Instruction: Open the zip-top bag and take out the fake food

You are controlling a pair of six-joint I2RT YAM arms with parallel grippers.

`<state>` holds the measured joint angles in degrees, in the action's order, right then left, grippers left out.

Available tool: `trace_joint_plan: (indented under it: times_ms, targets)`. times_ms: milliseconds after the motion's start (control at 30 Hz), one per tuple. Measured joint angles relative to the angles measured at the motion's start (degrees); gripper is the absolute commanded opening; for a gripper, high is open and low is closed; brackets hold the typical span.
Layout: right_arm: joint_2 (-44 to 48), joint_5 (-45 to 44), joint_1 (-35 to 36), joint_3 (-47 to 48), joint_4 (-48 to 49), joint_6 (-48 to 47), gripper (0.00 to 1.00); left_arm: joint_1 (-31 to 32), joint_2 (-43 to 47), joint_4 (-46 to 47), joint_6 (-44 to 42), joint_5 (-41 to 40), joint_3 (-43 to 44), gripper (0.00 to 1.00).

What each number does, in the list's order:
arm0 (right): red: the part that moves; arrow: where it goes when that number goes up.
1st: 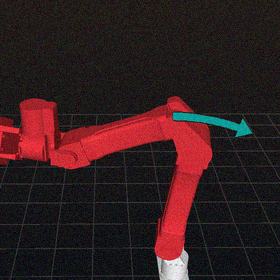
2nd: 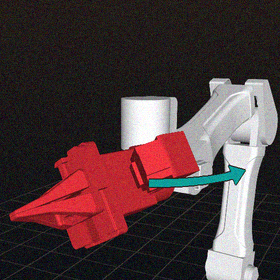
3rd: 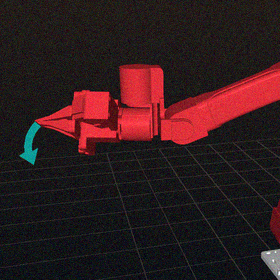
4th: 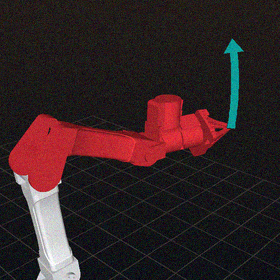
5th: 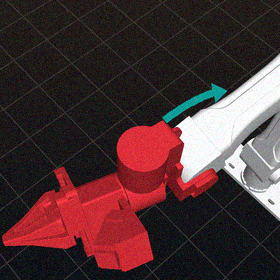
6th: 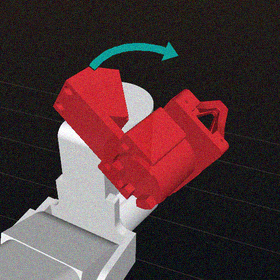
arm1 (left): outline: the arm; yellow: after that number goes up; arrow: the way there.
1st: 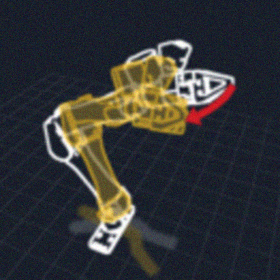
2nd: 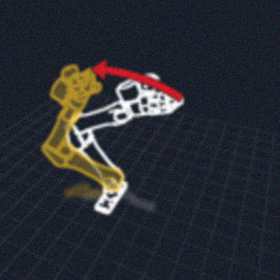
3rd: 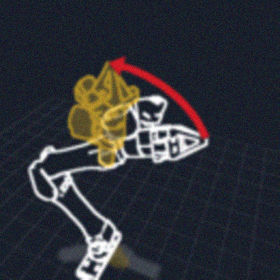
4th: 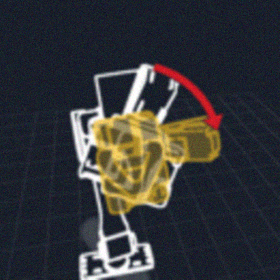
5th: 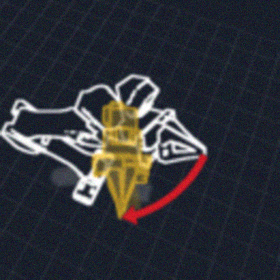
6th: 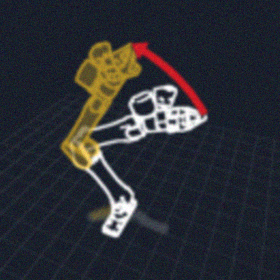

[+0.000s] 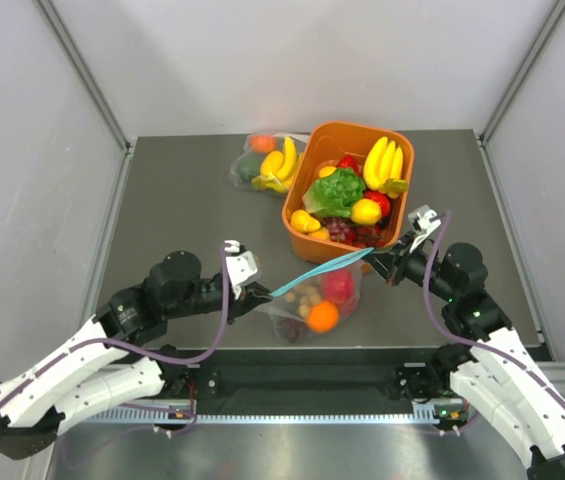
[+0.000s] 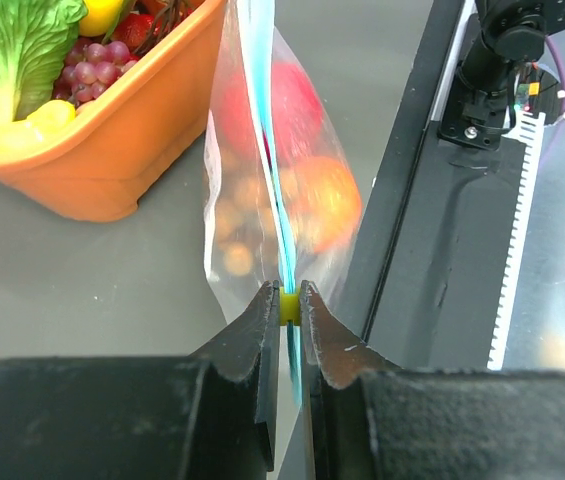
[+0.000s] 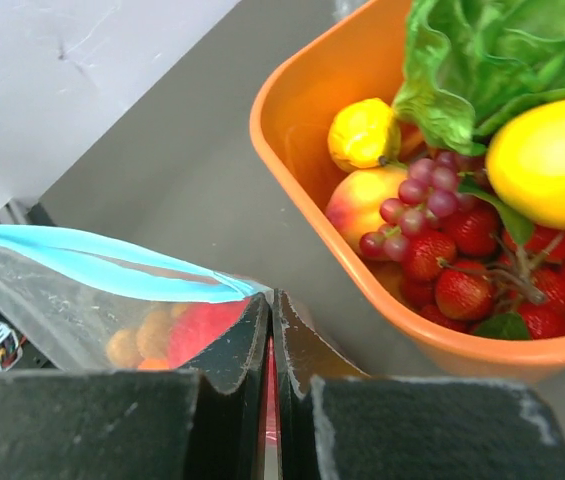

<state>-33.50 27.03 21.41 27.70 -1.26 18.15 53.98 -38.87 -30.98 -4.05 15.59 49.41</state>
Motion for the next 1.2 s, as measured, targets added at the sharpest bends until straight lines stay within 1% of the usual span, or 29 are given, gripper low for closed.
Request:
trace_joint_plan:
  times_ms: [200, 367, 467, 533, 567, 600, 667, 700, 800, 900, 1000, 1200]
  targets:
    - [0.5, -3.8, -0.3, 0.2, -2.4, 0.2, 0.00, 0.0, 2.4, -2.1, 0.7, -0.5, 0.0, 0.06]
    - [0.5, -4.2, -0.3, 0.5, -3.3, 0.6, 0.00, 0.0, 4.2, -3.4, 1.0, -2.2, 0.0, 0.06]
    - [0.3, -5.9, -0.9, 0.5, -3.6, 0.5, 0.00, 0.0, 5.0, -3.5, 1.3, -1.8, -0.4, 0.04]
    - [0.1, -7.3, -1.7, 0.5, -4.0, 0.5, 0.01, 0.0, 5.0, -2.9, 1.8, -0.5, -1.4, 0.01]
    - [0.0, -7.7, -1.8, 0.6, -4.4, 0.5, 0.02, 0.0, 4.6, -2.2, 2.1, 0.2, -2.0, 0.00]
    - [0.0, -8.0, -1.8, 0.6, -4.9, 0.6, 0.12, 0.0, 3.7, -1.3, 2.4, 1.1, -2.7, 0.00]
    - [0.7, -8.5, -1.9, 0.7, -6.7, 1.1, 0.22, 0.0, 1.0, 0.5, 3.3, 2.6, -3.9, 0.00]
    - [1.3, -8.7, -1.9, 0.8, -7.8, 1.5, 0.31, 0.0, -0.8, 1.2, 3.8, 3.1, -4.4, 0.00]
    - [4.9, -8.8, -2.1, 1.2, -10.6, 3.0, 0.39, 0.0, -5.7, 2.5, 4.6, 3.8, -4.5, 0.00]
    - [9.3, -8.9, -2.1, 1.8, -13.3, 4.9, 0.45, 0.0, -7.7, 3.2, 5.2, 3.8, -4.5, 0.00]
    - [14.1, -10.4, -2.1, 2.8, -16.9, 6.2, 0.48, 0.0, -7.6, 4.8, 5.7, 3.9, -4.5, 0.00]
    - [20.7, -12.8, -2.1, 4.5, -23.4, 8.5, 0.50, 0.0, -6.4, 6.6, 5.9, 4.1, -4.7, 0.00]
